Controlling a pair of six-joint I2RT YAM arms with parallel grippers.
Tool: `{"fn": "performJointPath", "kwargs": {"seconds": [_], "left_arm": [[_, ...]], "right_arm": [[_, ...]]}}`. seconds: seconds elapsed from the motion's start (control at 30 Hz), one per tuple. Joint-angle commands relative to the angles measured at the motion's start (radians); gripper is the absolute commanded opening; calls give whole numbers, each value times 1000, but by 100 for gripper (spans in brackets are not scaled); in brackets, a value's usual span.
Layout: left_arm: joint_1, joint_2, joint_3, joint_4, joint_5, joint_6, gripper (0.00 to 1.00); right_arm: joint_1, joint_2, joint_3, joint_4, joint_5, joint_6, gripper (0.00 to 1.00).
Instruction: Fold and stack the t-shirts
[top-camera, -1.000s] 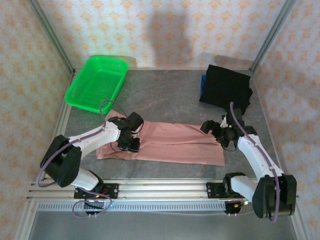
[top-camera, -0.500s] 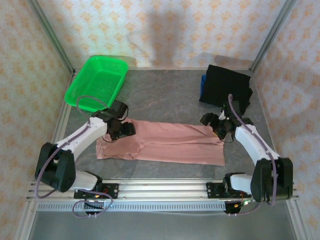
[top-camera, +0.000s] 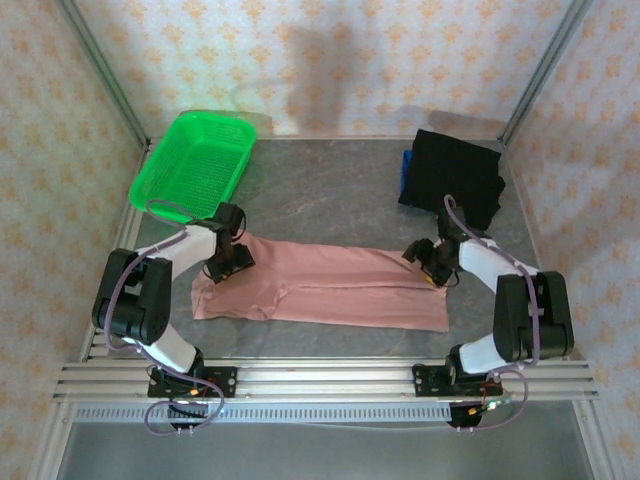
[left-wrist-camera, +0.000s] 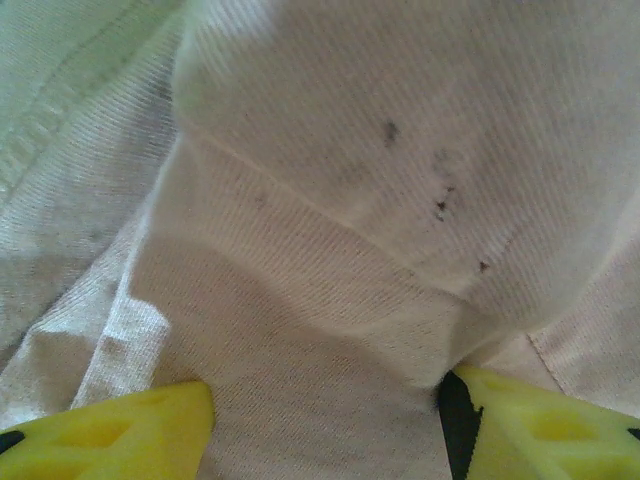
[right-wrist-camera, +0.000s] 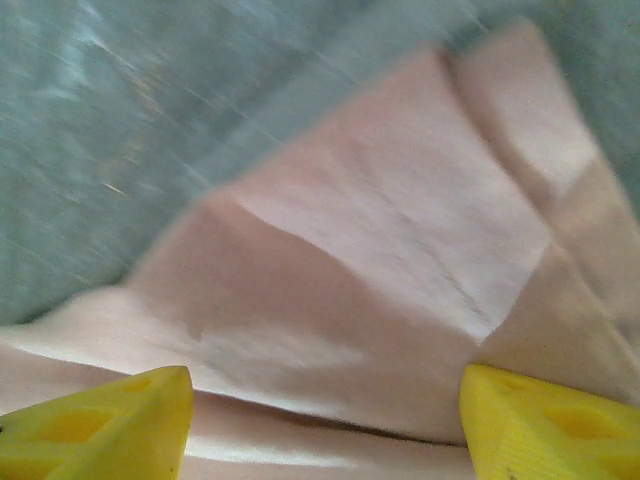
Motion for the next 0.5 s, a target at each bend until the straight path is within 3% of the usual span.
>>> {"fn": "performJointPath", "kwargs": {"seconds": [0.0,0.47], "left_arm": [[29,-8,-48,-1,-68,-14,64],[67,36,-44,-10,-76,-4,65]], "right_arm": [[5,-75,-55,-82,88,42,71],[4,-116,-146,-109,329,140,73]]}}
